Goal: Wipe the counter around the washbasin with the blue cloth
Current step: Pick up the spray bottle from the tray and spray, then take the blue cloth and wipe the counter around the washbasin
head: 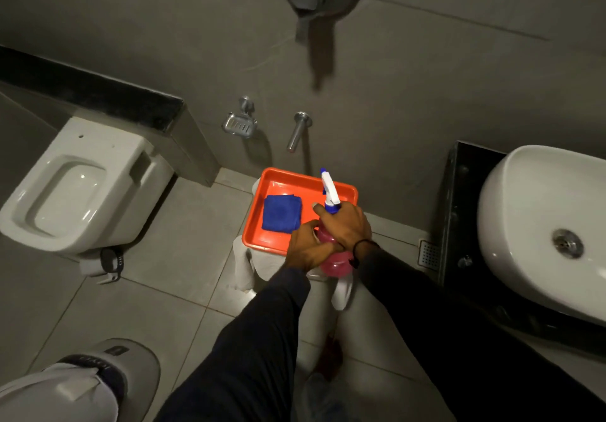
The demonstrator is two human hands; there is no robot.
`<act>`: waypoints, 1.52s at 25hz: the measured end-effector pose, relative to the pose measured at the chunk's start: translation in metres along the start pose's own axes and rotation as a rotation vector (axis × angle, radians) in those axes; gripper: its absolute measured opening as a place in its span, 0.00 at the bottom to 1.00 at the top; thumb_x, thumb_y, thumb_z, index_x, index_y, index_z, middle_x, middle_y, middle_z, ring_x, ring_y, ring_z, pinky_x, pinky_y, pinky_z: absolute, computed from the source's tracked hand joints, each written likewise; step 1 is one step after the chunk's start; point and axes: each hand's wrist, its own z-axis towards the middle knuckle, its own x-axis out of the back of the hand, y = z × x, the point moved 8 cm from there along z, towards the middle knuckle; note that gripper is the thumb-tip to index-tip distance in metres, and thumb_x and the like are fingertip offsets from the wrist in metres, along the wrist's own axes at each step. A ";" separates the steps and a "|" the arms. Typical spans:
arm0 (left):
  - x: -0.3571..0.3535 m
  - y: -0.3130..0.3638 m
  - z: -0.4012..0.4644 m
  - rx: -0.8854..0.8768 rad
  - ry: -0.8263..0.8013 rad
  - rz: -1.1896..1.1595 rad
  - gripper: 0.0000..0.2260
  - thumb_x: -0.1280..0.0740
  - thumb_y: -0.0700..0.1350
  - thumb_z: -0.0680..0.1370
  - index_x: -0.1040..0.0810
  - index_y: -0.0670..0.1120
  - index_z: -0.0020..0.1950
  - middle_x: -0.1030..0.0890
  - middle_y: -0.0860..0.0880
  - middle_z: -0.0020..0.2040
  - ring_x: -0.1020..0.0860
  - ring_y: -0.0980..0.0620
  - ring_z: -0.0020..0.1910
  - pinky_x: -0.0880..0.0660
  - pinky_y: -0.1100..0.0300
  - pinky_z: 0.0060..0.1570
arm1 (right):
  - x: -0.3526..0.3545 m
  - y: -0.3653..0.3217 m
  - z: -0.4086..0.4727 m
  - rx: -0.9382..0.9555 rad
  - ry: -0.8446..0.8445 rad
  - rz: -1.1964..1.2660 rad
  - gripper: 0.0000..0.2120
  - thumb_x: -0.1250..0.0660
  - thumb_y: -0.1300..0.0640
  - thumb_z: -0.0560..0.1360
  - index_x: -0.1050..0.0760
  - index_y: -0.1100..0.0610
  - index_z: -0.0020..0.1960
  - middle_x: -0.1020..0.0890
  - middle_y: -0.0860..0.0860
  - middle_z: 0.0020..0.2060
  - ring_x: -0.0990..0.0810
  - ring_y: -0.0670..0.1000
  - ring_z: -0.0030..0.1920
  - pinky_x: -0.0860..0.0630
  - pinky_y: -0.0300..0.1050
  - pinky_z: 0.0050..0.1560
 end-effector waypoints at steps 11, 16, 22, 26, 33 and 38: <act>-0.007 0.014 0.063 -0.261 0.114 0.140 0.25 0.30 0.45 0.74 0.27 0.44 0.72 0.19 0.42 0.64 0.23 0.38 0.62 0.29 0.49 0.66 | -0.009 0.031 0.031 0.103 -0.023 0.216 0.17 0.25 0.47 0.71 0.22 0.49 0.58 0.17 0.42 0.46 0.19 0.46 0.48 0.23 0.32 0.51; -0.010 0.008 0.090 -0.310 0.089 0.158 0.20 0.32 0.40 0.75 0.23 0.43 0.68 0.16 0.41 0.59 0.19 0.36 0.57 0.25 0.46 0.60 | -0.027 0.036 0.046 0.116 0.059 0.129 0.17 0.27 0.49 0.73 0.21 0.54 0.59 0.14 0.52 0.52 0.16 0.57 0.54 0.21 0.51 0.58; -0.011 0.005 0.103 -0.314 0.000 0.161 0.26 0.24 0.43 0.72 0.23 0.42 0.69 0.17 0.43 0.62 0.19 0.42 0.59 0.24 0.48 0.62 | -0.033 0.047 0.063 0.117 -0.007 0.106 0.18 0.28 0.44 0.72 0.24 0.51 0.58 0.16 0.50 0.48 0.17 0.54 0.50 0.26 0.41 0.50; -0.009 0.003 0.103 -0.310 -0.063 0.211 0.31 0.23 0.43 0.70 0.26 0.42 0.72 0.19 0.43 0.66 0.21 0.43 0.64 0.26 0.49 0.67 | -0.036 0.050 0.060 0.103 -0.037 0.090 0.22 0.29 0.42 0.73 0.26 0.49 0.63 0.16 0.51 0.54 0.17 0.56 0.54 0.21 0.49 0.56; 0.026 -0.029 0.095 -0.151 0.008 0.292 0.28 0.25 0.38 0.72 0.26 0.42 0.72 0.22 0.40 0.66 0.23 0.40 0.64 0.28 0.47 0.68 | -0.039 0.093 0.015 -0.249 0.053 0.151 0.31 0.22 0.43 0.65 0.25 0.57 0.62 0.18 0.56 0.58 0.19 0.58 0.59 0.22 0.54 0.61; 0.084 -0.049 0.097 0.058 0.225 0.219 0.16 0.32 0.37 0.77 0.21 0.39 0.65 0.18 0.39 0.62 0.20 0.40 0.62 0.25 0.50 0.66 | -0.098 0.078 -0.001 -0.312 -0.084 0.038 0.14 0.30 0.49 0.73 0.22 0.61 0.46 0.17 0.57 0.44 0.19 0.57 0.48 0.31 0.42 0.47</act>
